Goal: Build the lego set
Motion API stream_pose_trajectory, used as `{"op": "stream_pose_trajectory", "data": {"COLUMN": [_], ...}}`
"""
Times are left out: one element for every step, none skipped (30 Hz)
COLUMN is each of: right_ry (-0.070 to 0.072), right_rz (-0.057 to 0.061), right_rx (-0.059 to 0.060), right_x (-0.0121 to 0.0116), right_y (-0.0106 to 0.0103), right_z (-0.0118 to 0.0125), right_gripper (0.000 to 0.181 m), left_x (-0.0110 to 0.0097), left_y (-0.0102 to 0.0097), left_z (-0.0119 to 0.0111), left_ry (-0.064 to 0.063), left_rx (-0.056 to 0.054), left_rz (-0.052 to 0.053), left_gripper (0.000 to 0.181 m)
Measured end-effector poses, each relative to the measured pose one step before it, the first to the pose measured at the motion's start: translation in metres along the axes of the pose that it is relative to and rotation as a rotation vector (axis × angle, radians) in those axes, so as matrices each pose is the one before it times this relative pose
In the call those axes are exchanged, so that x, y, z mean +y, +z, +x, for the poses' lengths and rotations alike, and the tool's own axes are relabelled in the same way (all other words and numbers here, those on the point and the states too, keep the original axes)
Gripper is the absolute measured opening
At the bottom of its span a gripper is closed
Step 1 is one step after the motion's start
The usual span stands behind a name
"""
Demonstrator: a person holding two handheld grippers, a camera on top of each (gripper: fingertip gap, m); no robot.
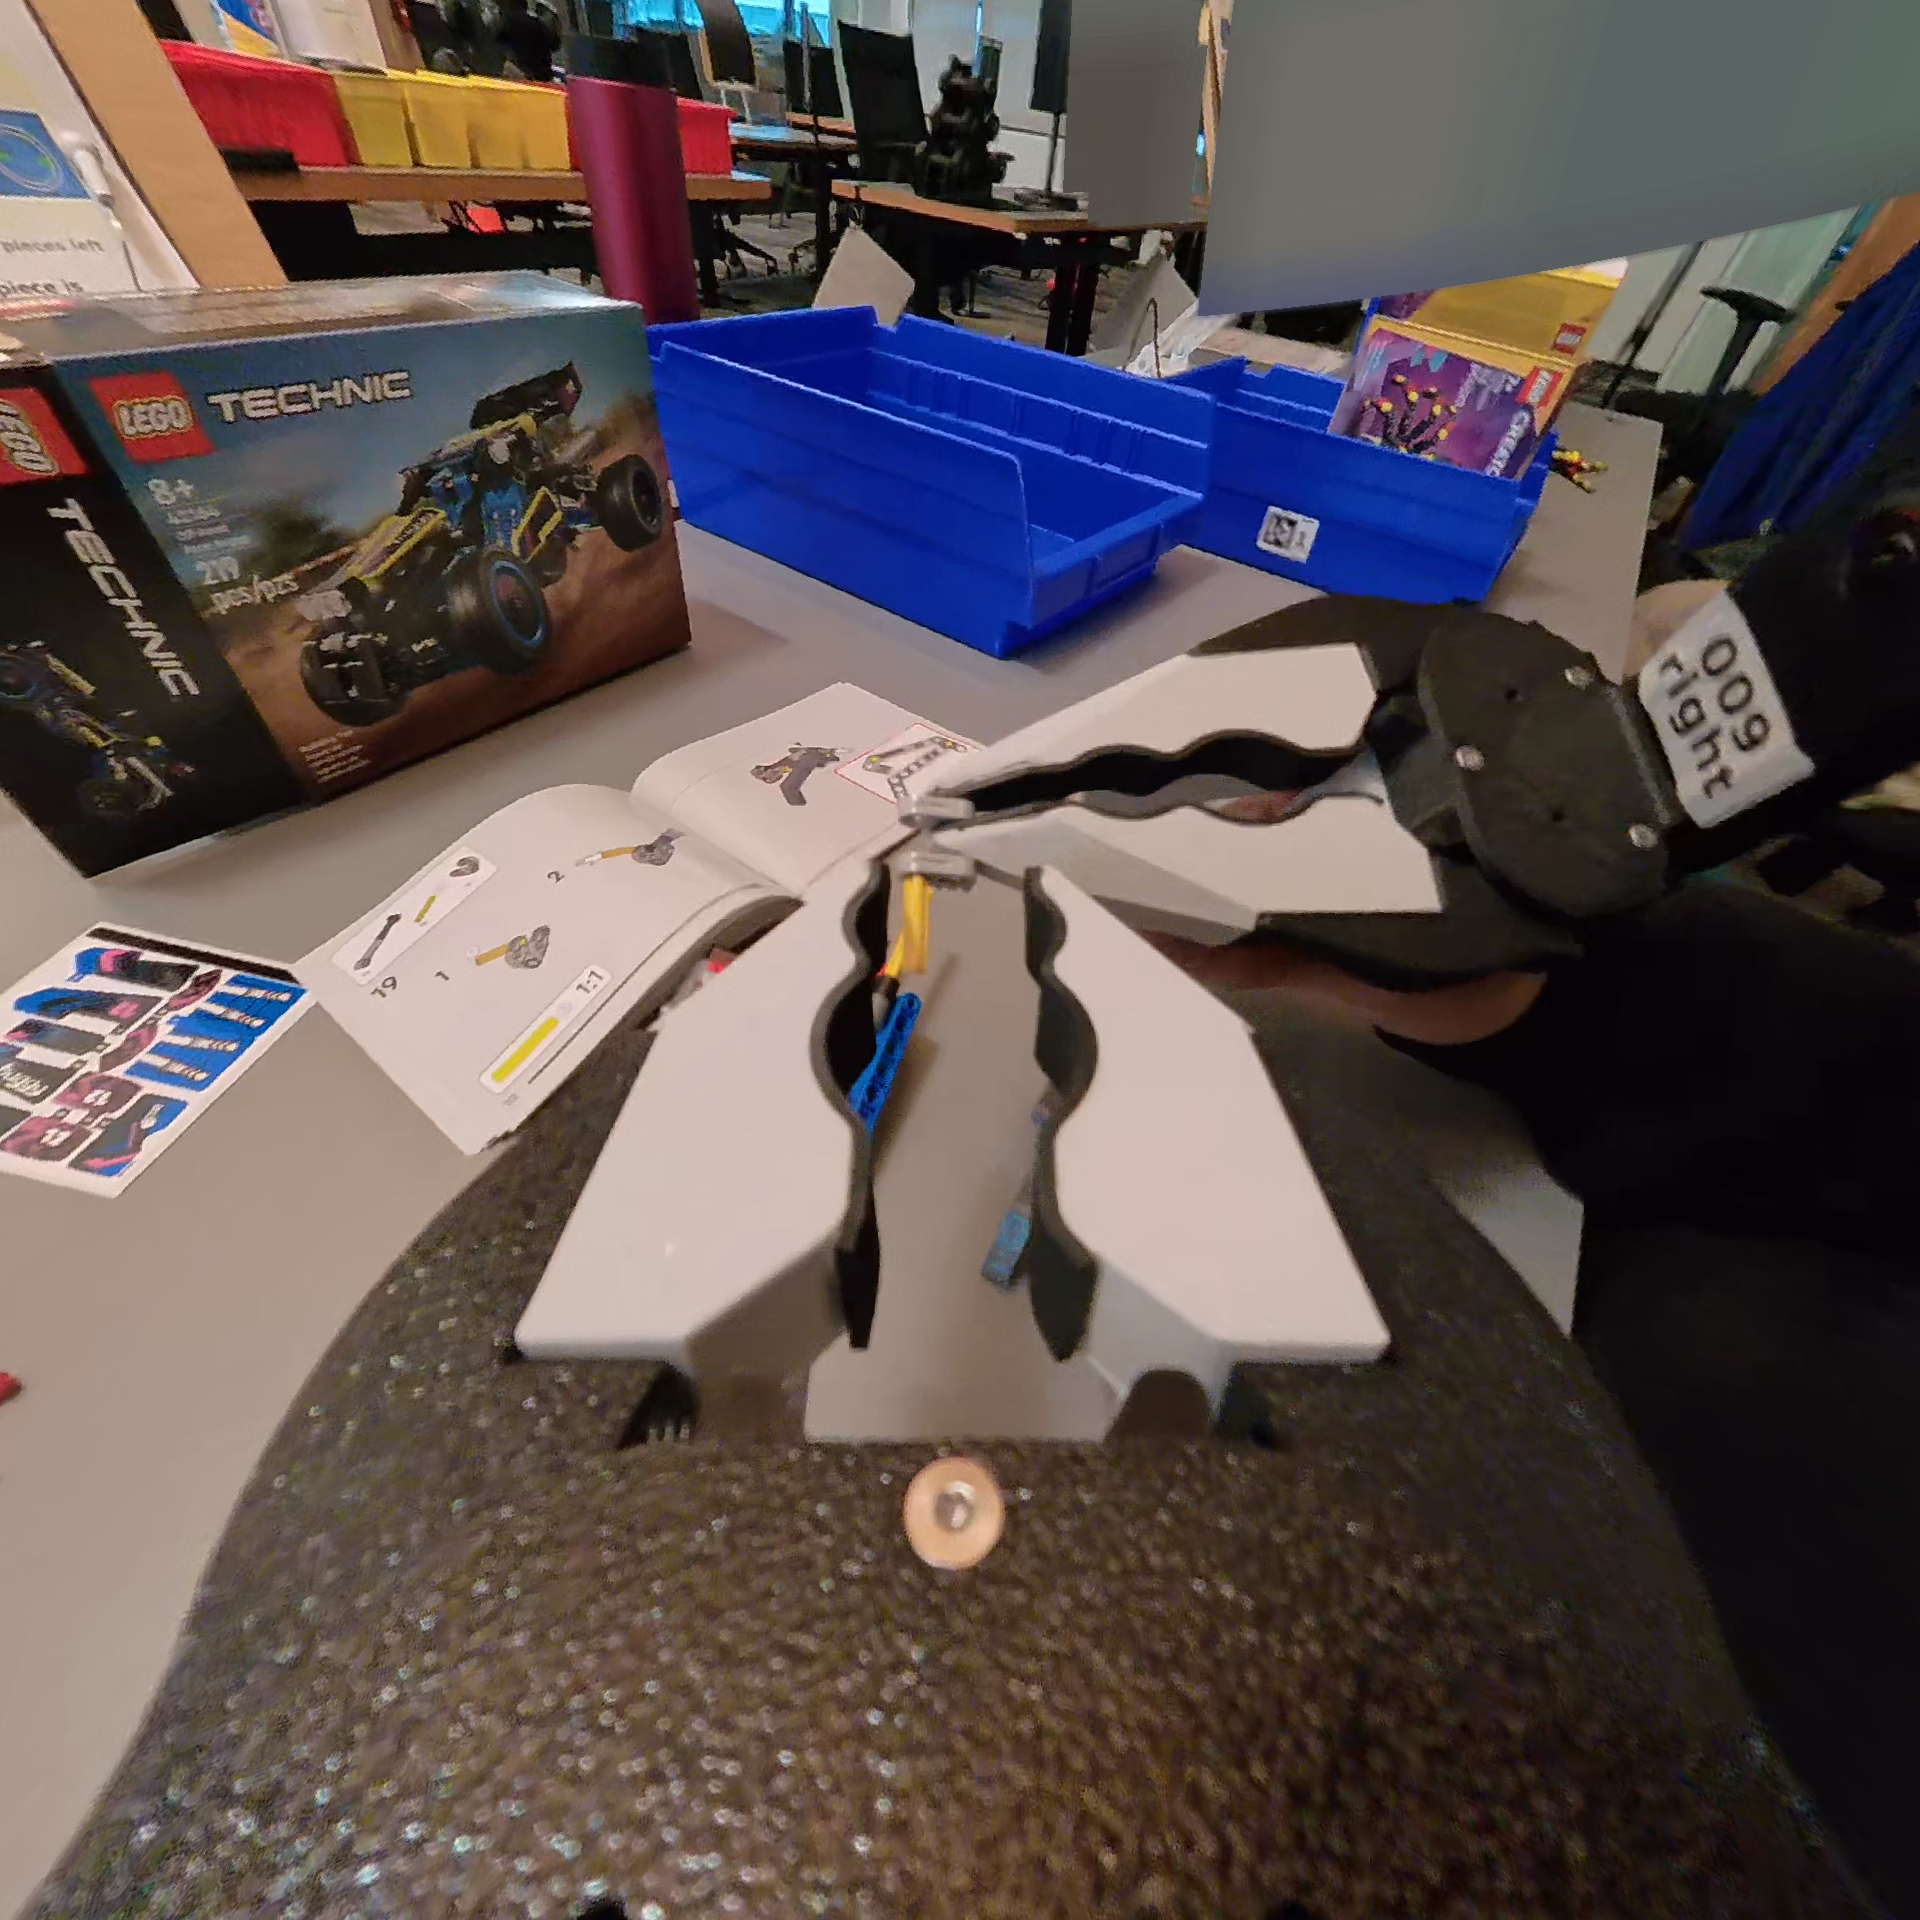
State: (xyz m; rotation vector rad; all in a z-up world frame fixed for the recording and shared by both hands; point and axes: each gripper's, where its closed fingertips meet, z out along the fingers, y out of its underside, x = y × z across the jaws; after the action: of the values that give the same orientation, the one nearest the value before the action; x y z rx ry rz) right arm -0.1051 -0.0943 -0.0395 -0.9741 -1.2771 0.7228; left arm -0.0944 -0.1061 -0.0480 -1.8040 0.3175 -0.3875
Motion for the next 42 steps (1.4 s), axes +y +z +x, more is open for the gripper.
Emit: {"op": "stream_pose_trajectory", "data": {"right_ry": [0.0126,0.021,0.0303,0.0399,0.0385,0.0298,0.0244,0.0122,-0.0045,-0.0079,-0.0053,-0.0052,-0.0027,-0.0033,-0.0062,-0.0058,-0.001,0.0033,0.0073,0.0146,0.0174,0.0126,0.0054,0.0023,0.0016,-0.0008,-0.0003,0.0024,0.0031,0.0022,0.0078,0.0136,0.0168,0.0246,0.0315,0.0324,0.0305,0.0273,0.0218,0.0133,0.0074,0.0036], "right_rz": [-0.0244,-0.0473,-0.0486,-0.0406,-0.0326,-0.0313,-0.0404,-0.0369,-0.0233,-0.0148,-0.0072,-0.0001,0.0001,-0.0015,0.0025,0.0082,0.008,0.0086,0.0092,0.0048,0.0021,0.008,0.0126,0.0065,-0.0036,-0.007,-0.0057,-0.002,-0.0009,-0.0068,-0.013,-0.0136,-0.0135,-0.0183,-0.0241,-0.0276,-0.0271,-0.021,-0.0172,-0.0176,-0.0144,-0.0133], "right_rx": [-0.0096,-0.0144,-0.0079,0.0019,-0.0137,-0.0424,-0.0492,-0.0373,-0.0322,-0.0158,-0.0026,-0.0096,-0.007,-0.0004,-0.0001,0.002,0.0064,0.0093,0.0114,0.0141,0.0065,-0.0028,-0.0041,0.0056,0.0114,0.0026,-0.0011,0.0026,0.0068,0.0076,0.0144,0.0191,0.0166,0.0164,0.0173,0.0133,0.0112,0.0165,0.0118,-0.0052,-0.0091,0.0011], "right_x": [0.00221,0.00488,0.00474,0.00439,0.00452,0.0056,0.00726,0.00654,0.00408,0.00198,-0.00015,-0.00168,-0.00144,-0.00031,-0.00018,-0.00051,-0.00035,-0.0007,-0.00064,0.0001,0.00049,-0.00014,-0.00082,-0.00019,0.00097,0.00127,0.00091,0.00024,0.00004,0.0012,0.00237,0.00311,0.00361,0.00462,0.00578,0.00648,0.00683,0.00609,0.00543,0.00505,0.00396,0.00346], "right_y": [-0.00057,-0.00068,-0.00167,-0.00191,-0.00138,-0.0001,0.00115,0.00185,0.00166,0.00136,0.00064,0.00005,0.0,-0.00005,-0.00024,-0.00054,-0.00097,-0.00147,-0.00192,-0.00205,-0.00196,-0.00168,-0.00162,-0.00128,-0.0007,-0.00002,0.00014,0.00005,-0.00063,-0.00139,-0.00227,-0.00294,-0.00362,-0.00384,-0.00375,-0.00324,-0.00247,-0.00189,-0.00097,0.00006,0.00052,0.00064], "right_z": [-0.00078,-0.00101,-0.00046,-0.00045,-0.00431,-0.00994,-0.01144,-0.01008,-0.00956,-0.00665,-0.00395,-0.00431,-0.00357,-0.00238,-0.00184,-0.00082,0.00068,0.00162,0.00238,0.00314,0.00209,0.00062,0.00005,0.00138,0.00256,0.00155,0.00132,0.00191,0.00255,0.00333,0.00512,0.00691,0.00779,0.00896,0.00998,0.00993,0.00964,0.00981,0.00809,0.00454,0.00247,0.00269], "right_gripper": [0.002,0.003,0.001,0.001,0.001,0.002,0.002,0.002,0.002,0.002,0.002,0.002,0.002,0.002,0.002,0.002,0.002,0.002,0.002,0.002,0.002,0.002,0.002,0.002,0.002,0.002,0.002,0.003,0.002,0.002,0.003,0.002,0.002,0.002,0.003,0.002,0.002,0.002,0.003,0.003,0.003,0.003], "left_x": [0.00389,0.00496,0.00723,0.01101,0.01482,0.01696,0.01645,0.0128,0.00749,0.00389,0.00308,0.00397,0.00463,0.00223,-0.00181,-0.00351,-0.00237,-0.00058,-0.00031,-0.00063,-0.00026,0.00117,0.00276,0.00212,0.00046,0.00076,0.00146,0.00109,0.00049,-0.00028,-0.00126,-0.00221,-0.00267,-0.00208,-0.00051,0.00108,0.00166,0.00134,0.00091,0.00022,0.00002,0.00009], "left_y": [-0.00425,-0.00645,-0.00826,-0.0091,-0.00885,-0.00749,-0.00522,-0.00266,-0.00084,0.00033,0.00115,0.00225,0.00323,0.00424,0.00477,0.00503,0.00496,0.00454,0.00311,0.00165,0.00078,0.00077,0.00113,0.00081,-0.00017,-0.00079,-0.00096,-0.00136,-0.0017,-0.00238,-0.00314,-0.00386,-0.00418,-0.00395,-0.00323,-0.00163,-0.0004,0.00076,0.0013,0.00151,0.00152,0.0016], "left_z": [0.00193,0.00067,-0.00153,-0.00433,-0.0063,-0.0077,-0.00825,-0.00719,-0.00508,-0.0038,-0.00318,-0.00253,-0.00221,-0.00285,-0.00222,0.00152,0.00296,-0.00031,-0.00256,-0.00178,-0.00129,-0.00032,0.00132,0.00033,-0.00172,-0.00158,-0.00021,-0.00055,-0.0022,-0.00293,-0.00247,-0.00214,-0.00313,-0.00479,-0.00495,-0.003,-0.00138,0.0002,0.00197,0.0017,-0.00004,0.0005], "left_ry": [0.0078,0.0063,0.0056,0.0041,0.0016,0.0009,0.0041,0.0139,0.0315,0.0476,0.0479,0.0299,0.009,0.0024,0.0055,0.0053,-0.0077,-0.0216,-0.0168,-0.007,-0.0111,-0.0165,-0.0117,-0.0045,0.0025,0.0096,0.0136,0.0156,0.0208,0.033,0.0512,0.0698,0.0845,0.0915,0.0896,0.0804,0.0685,0.0603,0.057,0.056,0.0525,0.0425], "left_rx": [0.0176,0.015,0.0068,-0.0029,-0.0094,-0.0157,-0.0186,-0.0146,-0.0073,0.0001,0.0087,0.0192,0.0238,0.0151,0.0073,0.0203,0.0254,0.0041,-0.0124,-0.0127,-0.0119,-0.0059,0.0057,-0.0008,-0.0165,-0.0156,-0.0065,-0.0097,-0.0234,-0.0307,-0.0302,-0.034,-0.0447,-0.058,-0.0588,-0.0442,-0.0328,-0.0239,-0.0114,-0.0122,-0.0221,-0.0131], "left_rz": [-0.0215,-0.0259,-0.0354,-0.0537,-0.0713,-0.0778,-0.0727,-0.0559,-0.0356,-0.0292,-0.0373,-0.0499,-0.0569,-0.0401,-0.0081,0.0082,0.0035,-0.0046,-0.0001,0.0088,0.0077,-0.0011,-0.01,-0.0046,0.0084,0.0077,0.0036,0.0066,0.0127,0.0189,0.0238,0.0274,0.0275,0.0208,0.0078,-0.0042,-0.0085,-0.0073,-0.0063,-0.0062,-0.0075,-0.011], "left_gripper": [0.028,0.033,0.033,0.033,0.032,0.032,0.03,0.028,0.026,0.024,0.023,0.023,0.025,0.025,0.024,0.024,0.022,0.023,0.024,0.023,0.02,0.019,0.018,0.016,0.011,0.005,0.005,0.005,0.005,0.005,0.005,0.005,0.005,0.005,0.005,0.005,0.005,0.005,0.005,0.005,0.006,0.005]}}
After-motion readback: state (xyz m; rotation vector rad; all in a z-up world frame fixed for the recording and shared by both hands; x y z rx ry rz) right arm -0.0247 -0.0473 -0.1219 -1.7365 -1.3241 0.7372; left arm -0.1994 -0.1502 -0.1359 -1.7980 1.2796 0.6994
